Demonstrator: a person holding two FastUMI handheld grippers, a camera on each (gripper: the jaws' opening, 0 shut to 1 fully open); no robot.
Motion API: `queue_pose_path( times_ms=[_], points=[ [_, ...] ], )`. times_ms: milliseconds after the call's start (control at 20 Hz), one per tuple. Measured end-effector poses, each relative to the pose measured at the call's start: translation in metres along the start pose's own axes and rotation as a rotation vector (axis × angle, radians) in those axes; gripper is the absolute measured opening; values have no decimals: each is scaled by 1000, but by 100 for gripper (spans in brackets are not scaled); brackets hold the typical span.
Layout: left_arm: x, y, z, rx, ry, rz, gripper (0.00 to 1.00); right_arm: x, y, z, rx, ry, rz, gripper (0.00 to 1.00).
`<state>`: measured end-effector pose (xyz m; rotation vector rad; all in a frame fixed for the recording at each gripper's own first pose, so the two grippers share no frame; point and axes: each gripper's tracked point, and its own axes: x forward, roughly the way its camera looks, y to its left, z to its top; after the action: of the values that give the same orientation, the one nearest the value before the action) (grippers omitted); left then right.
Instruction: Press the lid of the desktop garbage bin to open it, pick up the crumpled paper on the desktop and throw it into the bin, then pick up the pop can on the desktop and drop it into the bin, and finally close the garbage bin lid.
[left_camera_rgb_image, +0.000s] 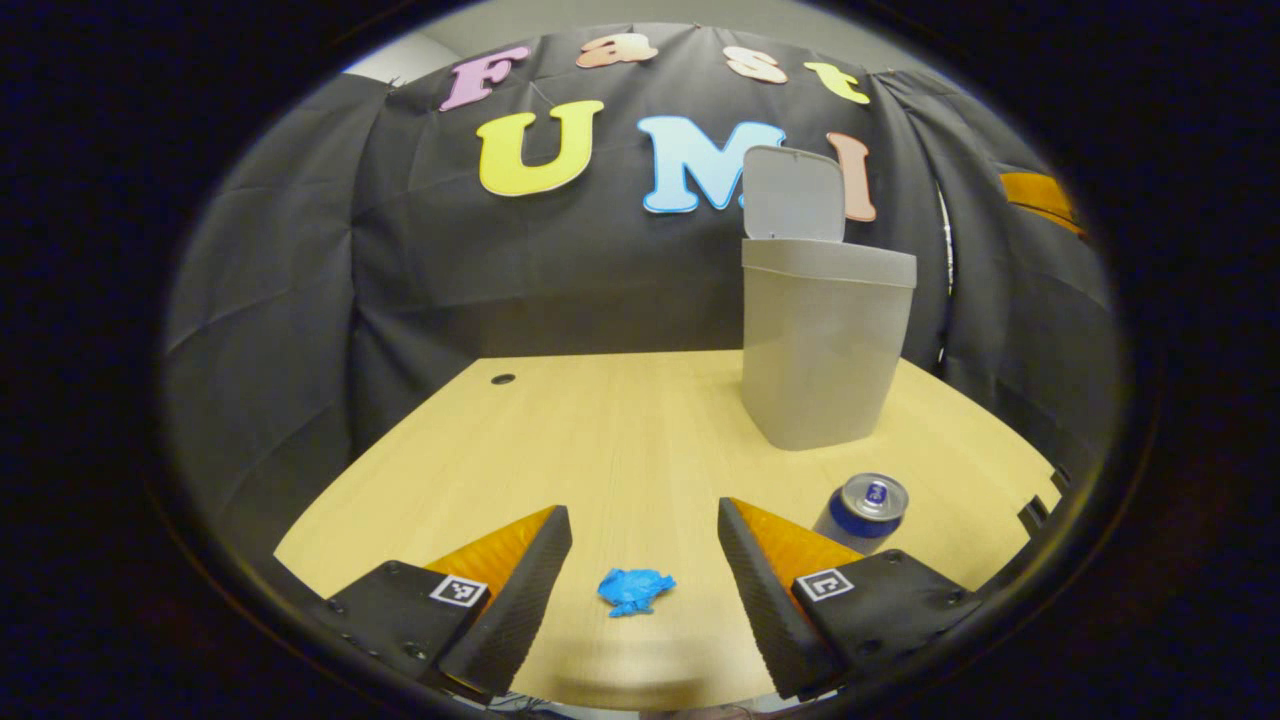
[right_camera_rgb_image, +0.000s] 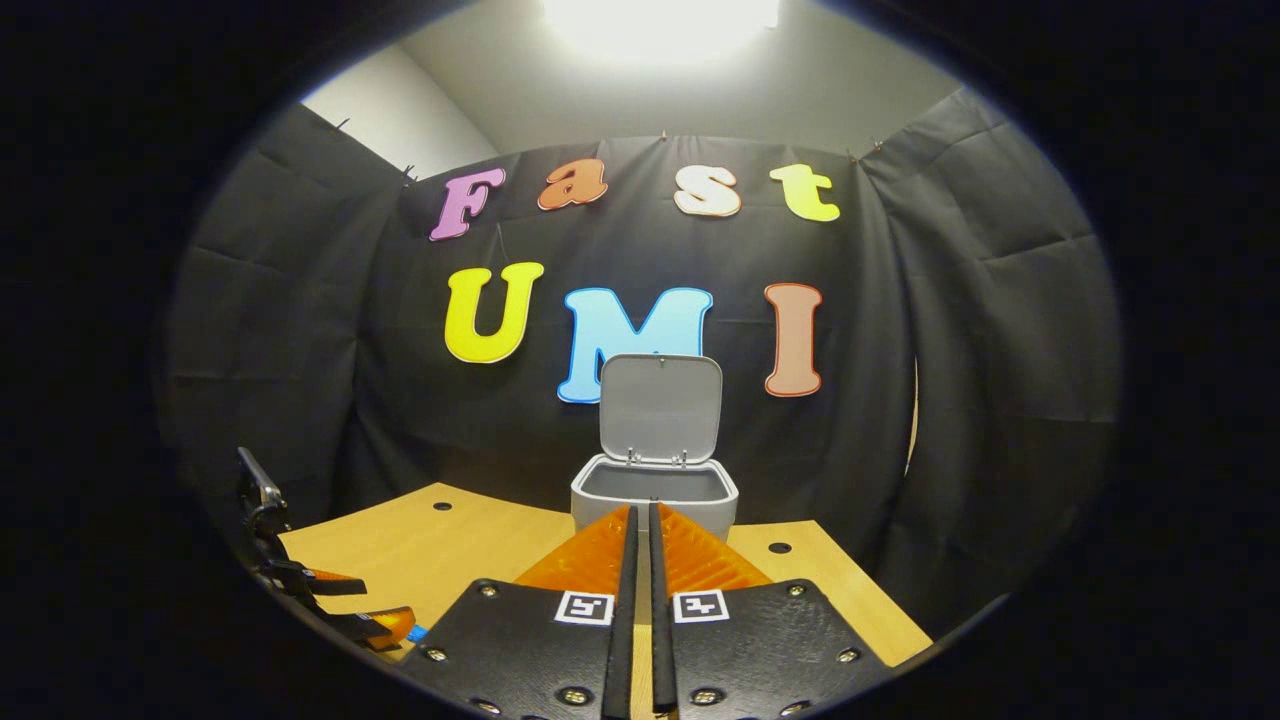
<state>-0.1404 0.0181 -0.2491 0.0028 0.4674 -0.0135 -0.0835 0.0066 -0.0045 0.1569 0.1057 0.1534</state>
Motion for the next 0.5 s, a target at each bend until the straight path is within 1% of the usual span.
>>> queue_pose_path(
  times_ms=[100,150,250,300,350,500],
  points=[
    [1,1,-12,5,19,4,97,-3,-2,-9,19,29,-4,8],
    [2,2,-20,11,34,1,97,-5,-3,-12,23,45,-4,10],
    [8,2,-36,32,72,-7,96,-9,-7,-16,16,67,-22,10],
    [13,1,-43,44,87,-12,95,-9,-8,-17,12,72,-32,14],
    [18,-1,-49,54,99,-21,96,-9,-9,-14,12,69,-40,21],
    [33,-4,-67,81,149,-37,97,-11,-7,-9,19,61,-57,24]
  ],
)
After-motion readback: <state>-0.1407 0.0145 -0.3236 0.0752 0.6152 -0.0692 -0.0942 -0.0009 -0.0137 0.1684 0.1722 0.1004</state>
